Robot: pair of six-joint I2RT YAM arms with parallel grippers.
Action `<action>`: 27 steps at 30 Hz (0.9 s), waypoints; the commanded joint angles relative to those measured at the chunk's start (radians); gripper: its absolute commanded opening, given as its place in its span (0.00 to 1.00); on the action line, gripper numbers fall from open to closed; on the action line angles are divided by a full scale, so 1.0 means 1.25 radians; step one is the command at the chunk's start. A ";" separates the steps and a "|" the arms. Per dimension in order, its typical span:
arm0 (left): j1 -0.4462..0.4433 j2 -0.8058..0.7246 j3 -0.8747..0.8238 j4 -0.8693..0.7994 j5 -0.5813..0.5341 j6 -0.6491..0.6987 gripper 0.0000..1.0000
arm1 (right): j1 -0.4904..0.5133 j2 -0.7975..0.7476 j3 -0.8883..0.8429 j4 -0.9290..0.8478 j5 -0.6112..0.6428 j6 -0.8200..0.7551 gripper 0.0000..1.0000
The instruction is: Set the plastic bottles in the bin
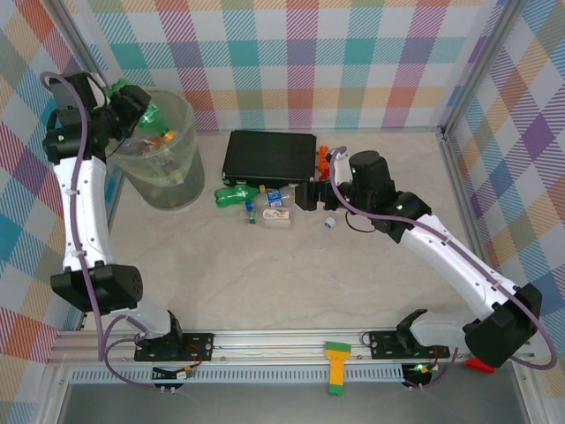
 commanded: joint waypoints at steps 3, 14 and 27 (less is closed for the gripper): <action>0.021 0.079 0.094 -0.029 -0.063 0.018 0.52 | 0.005 0.020 0.044 0.000 -0.017 -0.001 0.99; 0.020 0.262 0.210 -0.023 -0.050 -0.007 0.54 | 0.005 0.045 0.071 -0.010 0.010 0.004 0.99; -0.002 0.324 0.252 -0.077 -0.036 0.027 0.87 | 0.005 0.068 0.060 -0.003 0.012 0.028 0.99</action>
